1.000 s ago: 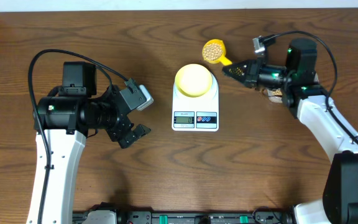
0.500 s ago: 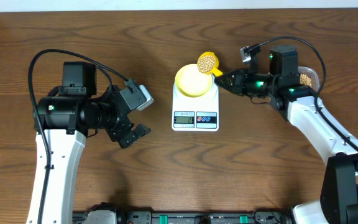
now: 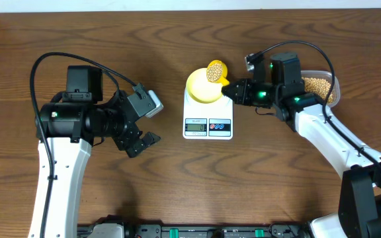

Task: Scoop item into bowl and weigh 50g on scale
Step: 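Tip the scoop to pour soybeans into the yellow bowl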

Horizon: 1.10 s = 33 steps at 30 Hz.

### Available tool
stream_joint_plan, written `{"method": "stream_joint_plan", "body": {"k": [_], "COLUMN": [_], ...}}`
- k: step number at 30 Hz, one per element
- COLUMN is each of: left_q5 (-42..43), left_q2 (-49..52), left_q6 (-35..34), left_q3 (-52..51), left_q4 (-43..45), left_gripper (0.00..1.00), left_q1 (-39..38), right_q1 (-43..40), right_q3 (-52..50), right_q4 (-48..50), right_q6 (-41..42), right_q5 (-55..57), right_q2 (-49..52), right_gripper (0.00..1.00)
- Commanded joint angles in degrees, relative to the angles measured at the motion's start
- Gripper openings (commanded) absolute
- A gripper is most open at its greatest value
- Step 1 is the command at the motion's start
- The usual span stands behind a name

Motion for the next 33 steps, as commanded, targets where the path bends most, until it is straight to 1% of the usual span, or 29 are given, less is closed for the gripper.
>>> {"method": "stream_joint_plan", "body": {"k": [1, 23, 33], "left_q5": [0.5, 0.5, 0.5], "left_q2": [0.2, 0.2, 0.2], "left_q6": [0.5, 0.5, 0.5], "left_q3": [0.3, 0.3, 0.3], "left_q4": [-0.2, -0.2, -0.2], "left_gripper": [0.98, 0.98, 0.98], "left_q1": [0.3, 0.3, 0.3], "right_q1": [0.5, 0.5, 0.5], "right_q3": [0.1, 0.1, 0.1], "right_q4": [0.0, 0.0, -0.1], "right_q6": [-2.6, -2.9, -6.7], "right_q5": [1.3, 1.3, 1.9], "right_q2": [0.5, 0.5, 0.5], "right_gripper": [0.01, 0.01, 0.01]}}
